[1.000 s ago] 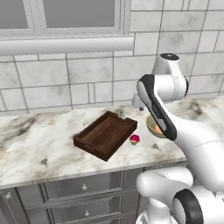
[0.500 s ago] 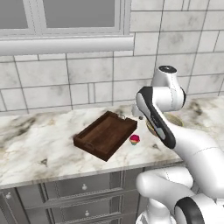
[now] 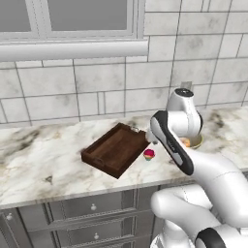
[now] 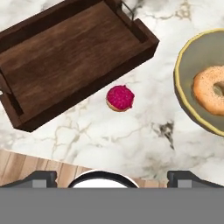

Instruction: Place the bowl with donut and the cupcake onto the tray.

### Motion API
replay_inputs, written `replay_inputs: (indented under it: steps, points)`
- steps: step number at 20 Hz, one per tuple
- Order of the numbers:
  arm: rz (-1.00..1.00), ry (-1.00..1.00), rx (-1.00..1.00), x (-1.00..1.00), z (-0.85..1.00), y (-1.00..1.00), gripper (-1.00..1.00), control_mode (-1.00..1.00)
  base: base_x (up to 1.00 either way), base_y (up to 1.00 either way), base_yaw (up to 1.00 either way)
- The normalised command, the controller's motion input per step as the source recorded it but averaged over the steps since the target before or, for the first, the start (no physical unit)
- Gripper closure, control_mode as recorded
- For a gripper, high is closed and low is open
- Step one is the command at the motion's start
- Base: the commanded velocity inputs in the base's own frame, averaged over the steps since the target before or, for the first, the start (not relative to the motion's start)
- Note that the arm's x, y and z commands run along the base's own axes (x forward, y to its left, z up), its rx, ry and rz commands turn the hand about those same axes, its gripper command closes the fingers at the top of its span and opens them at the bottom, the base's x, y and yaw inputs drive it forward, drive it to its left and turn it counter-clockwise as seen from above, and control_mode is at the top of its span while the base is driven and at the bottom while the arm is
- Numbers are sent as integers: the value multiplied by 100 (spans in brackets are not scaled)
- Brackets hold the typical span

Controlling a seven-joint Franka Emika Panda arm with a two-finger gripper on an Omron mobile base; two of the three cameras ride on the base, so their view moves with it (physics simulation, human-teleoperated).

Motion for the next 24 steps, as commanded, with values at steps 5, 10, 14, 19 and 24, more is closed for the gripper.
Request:
replay_inputs:
  steps: [5, 10, 14, 19, 24]
  points:
    - [2, 0, 0, 0, -46, 0, -100, -100, 0, 0, 0]
    - [0, 0, 0, 8, -38, 0, -100, -100, 0, 0, 0]
    - [0, 0, 0, 18, -34, 0, -100, -100, 0, 0, 0]
    - [0, 0, 0, 27, -30, 0, -100, -100, 0, 0, 0]
    - [0, 0, 0, 31, -26, 2, -100, -100, 0, 0, 0]
